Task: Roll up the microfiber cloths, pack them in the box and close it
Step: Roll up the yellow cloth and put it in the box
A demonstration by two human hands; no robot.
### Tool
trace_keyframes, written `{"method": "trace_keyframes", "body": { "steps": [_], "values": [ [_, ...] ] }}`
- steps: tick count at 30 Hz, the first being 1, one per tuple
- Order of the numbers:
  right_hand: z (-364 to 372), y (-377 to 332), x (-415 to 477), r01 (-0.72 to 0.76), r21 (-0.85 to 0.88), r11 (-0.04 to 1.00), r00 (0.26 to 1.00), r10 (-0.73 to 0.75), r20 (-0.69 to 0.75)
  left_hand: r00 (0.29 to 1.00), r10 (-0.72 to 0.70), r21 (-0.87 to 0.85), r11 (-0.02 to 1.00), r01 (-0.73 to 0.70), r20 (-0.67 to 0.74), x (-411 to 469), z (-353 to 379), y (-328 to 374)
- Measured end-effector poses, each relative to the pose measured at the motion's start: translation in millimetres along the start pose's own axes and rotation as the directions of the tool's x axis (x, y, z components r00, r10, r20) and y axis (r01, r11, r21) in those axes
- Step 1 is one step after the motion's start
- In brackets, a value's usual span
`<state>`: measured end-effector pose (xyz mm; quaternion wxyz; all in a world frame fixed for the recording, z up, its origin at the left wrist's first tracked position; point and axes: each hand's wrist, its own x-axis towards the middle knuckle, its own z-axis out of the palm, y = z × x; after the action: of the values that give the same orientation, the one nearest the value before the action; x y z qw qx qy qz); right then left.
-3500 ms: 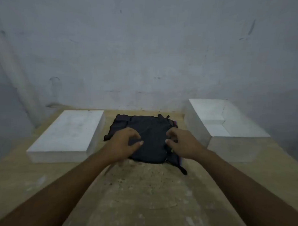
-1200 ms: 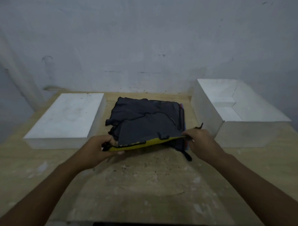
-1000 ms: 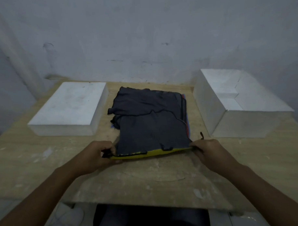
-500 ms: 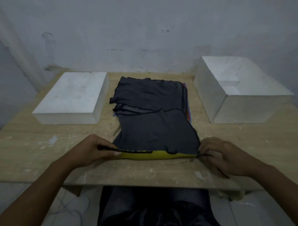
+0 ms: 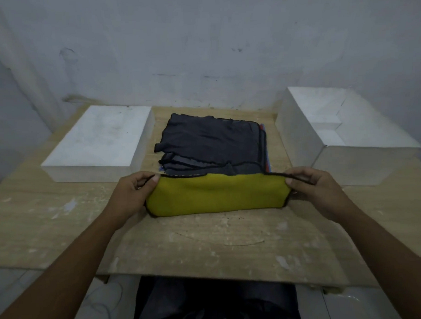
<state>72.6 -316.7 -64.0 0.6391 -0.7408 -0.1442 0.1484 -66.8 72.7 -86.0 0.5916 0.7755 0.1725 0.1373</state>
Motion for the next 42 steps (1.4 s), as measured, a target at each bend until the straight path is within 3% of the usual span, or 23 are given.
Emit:
{"method": "trace_keyframes", "body": {
  "steps": [6, 11, 13, 15, 19, 22, 24, 28, 31, 34, 37, 42],
  "values": [
    [19.2, -3.1, 36.7, -0.038, 0.012, 0.999, 0.982, 0.04, -0.186, 0.994, -0.094, -0.079, 0.993, 0.09, -0.051, 27.1, 13.7, 5.6],
    [32.1, 0.0, 58.8, -0.096, 0.062, 0.993, 0.959, 0.109, -0.261, 0.987, -0.151, -0.124, 0.982, 0.143, -0.061, 43.4, 20.3, -0.3],
    [35.1, 2.8, 61.6, -0.175, 0.038, 0.984, 0.962, 0.179, -0.208, 0.985, -0.161, -0.025, 0.987, 0.16, -0.061, 44.9, 21.5, -3.8],
    [36.1, 6.2, 58.4, -0.263, -0.147, 0.953, 0.956, 0.238, -0.17, 0.985, -0.152, 0.12, 0.98, 0.161, -0.085, 41.5, 24.1, -7.0],
    [35.6, 4.2, 42.3, -0.249, -0.452, 0.856, 0.96, 0.156, -0.234, 0.969, -0.058, 0.336, 0.932, 0.139, -0.239, 22.7, 27.8, -9.5],
    [35.8, 1.6, 27.4, -0.322, -0.484, 0.813, 0.946, 0.252, -0.206, 0.957, -0.011, 0.586, 0.789, 0.187, -0.291, 5.7, 22.6, -17.1],
    [36.5, 3.5, 20.4, -0.334, -0.474, 0.815, 0.942, 0.279, -0.184, 0.969, -0.058, 0.638, 0.743, 0.202, -0.239, -6.2, 21.5, -17.6],
    [35.3, 8.1, 16.4, -0.28, -0.443, 0.852, 0.96, 0.238, -0.149, 0.995, -0.03, 0.592, 0.802, 0.078, -0.091, -16.0, 30.7, -15.0],
    [34.9, 10.4, 15.3, -0.208, -0.395, 0.895, 0.976, 0.162, -0.146, 1.0, 0.016, 0.453, 0.891, -0.003, -0.024, -15.4, 34.5, -8.8],
    [35.9, 8.7, 17.3, -0.092, -0.276, 0.957, 0.988, 0.054, -0.141, 1.0, 0.004, 0.139, 0.99, -0.003, -0.003, -12.4, 30.8, 4.8],
    [33.0, 4.8, 22.2, -0.099, -0.248, 0.964, 0.984, 0.057, -0.168, 0.999, -0.024, -0.107, 0.994, 0.02, -0.035, -9.3, 25.3, 17.8],
    [24.6, -3.0, 19.1, -0.118, -0.344, 0.931, 0.98, 0.053, -0.192, 0.988, 0.074, 0.116, 0.992, -0.058, -0.139, -7.1, 10.7, 22.2]
  ]
}}
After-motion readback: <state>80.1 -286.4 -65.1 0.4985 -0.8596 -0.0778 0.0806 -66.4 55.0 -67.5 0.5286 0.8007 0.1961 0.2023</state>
